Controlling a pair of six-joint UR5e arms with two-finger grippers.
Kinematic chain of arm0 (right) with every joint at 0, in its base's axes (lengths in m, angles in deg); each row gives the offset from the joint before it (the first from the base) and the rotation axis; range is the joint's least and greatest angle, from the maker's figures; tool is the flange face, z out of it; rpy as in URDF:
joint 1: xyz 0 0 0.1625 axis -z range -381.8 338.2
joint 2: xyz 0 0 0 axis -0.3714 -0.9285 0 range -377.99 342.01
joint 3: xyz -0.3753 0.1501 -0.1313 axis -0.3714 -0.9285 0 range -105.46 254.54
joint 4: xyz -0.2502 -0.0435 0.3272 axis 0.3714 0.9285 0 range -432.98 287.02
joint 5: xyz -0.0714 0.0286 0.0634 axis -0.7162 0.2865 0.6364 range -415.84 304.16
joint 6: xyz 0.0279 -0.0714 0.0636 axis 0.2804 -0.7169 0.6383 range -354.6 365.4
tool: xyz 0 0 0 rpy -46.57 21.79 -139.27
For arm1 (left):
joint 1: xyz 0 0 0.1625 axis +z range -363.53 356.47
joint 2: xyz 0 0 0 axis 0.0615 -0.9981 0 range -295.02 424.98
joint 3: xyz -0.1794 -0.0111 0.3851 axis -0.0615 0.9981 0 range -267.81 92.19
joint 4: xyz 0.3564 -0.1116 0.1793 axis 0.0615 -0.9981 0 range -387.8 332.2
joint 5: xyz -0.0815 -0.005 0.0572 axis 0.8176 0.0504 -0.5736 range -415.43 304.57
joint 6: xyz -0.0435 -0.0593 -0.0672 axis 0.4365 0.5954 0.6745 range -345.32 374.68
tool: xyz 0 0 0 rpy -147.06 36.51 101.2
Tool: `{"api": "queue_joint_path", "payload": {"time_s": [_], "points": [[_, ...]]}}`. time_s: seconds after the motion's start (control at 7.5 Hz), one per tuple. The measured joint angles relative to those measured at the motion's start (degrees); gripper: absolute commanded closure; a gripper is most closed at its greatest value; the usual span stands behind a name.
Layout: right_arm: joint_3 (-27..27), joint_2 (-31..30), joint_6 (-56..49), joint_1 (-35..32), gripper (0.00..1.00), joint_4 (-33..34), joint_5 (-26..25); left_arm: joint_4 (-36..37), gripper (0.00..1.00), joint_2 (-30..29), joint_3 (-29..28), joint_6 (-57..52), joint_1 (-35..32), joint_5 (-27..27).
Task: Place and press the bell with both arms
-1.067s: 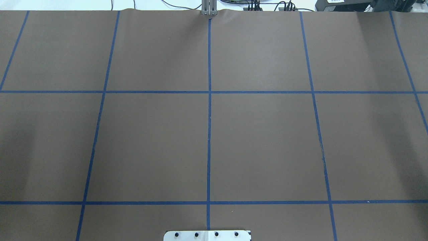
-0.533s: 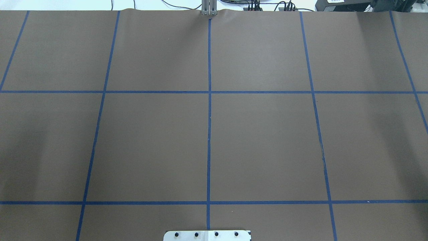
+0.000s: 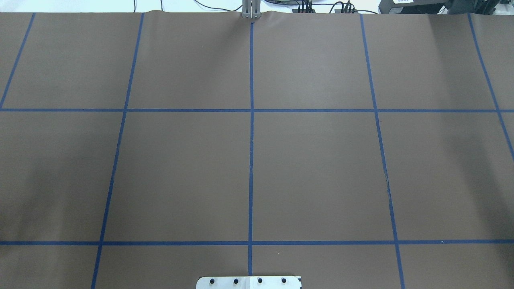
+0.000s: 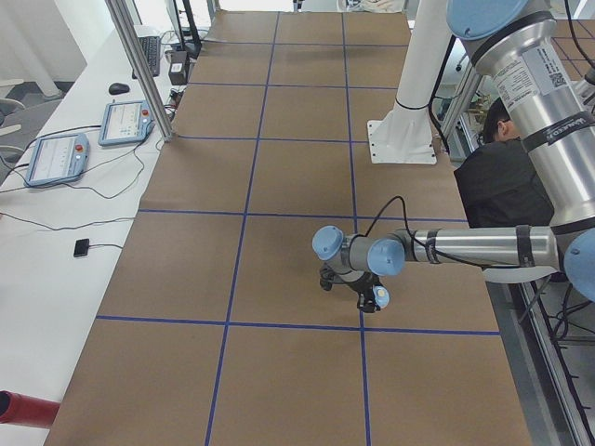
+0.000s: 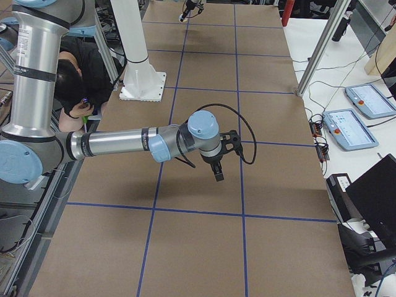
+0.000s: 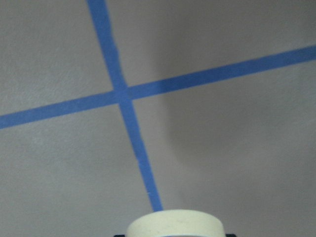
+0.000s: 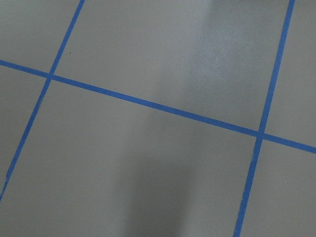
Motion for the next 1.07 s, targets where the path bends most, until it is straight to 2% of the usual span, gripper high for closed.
{"api": "queue_joint_path", "payload": {"time_s": [0.27,0.53,0.8,1.07], "points": [[0.0,0.0,0.1,0.1,0.00,0.0,0.0,16.8,0.93,-16.4,0.0,1.7,0.0,-0.3],[0.0,0.1,0.2,0.3,0.00,0.0,0.0,29.1,0.93,-32.1,-2.6,3.7,0.1,-0.1],[0.0,0.1,0.2,0.8,0.00,0.0,0.0,32.9,0.93,-49.9,-13.9,10.1,0.7,0.2],[-0.1,0.1,0.3,1.0,0.00,0.0,0.0,32.1,0.92,-65.6,-27.8,16.1,3.0,0.4]]}}
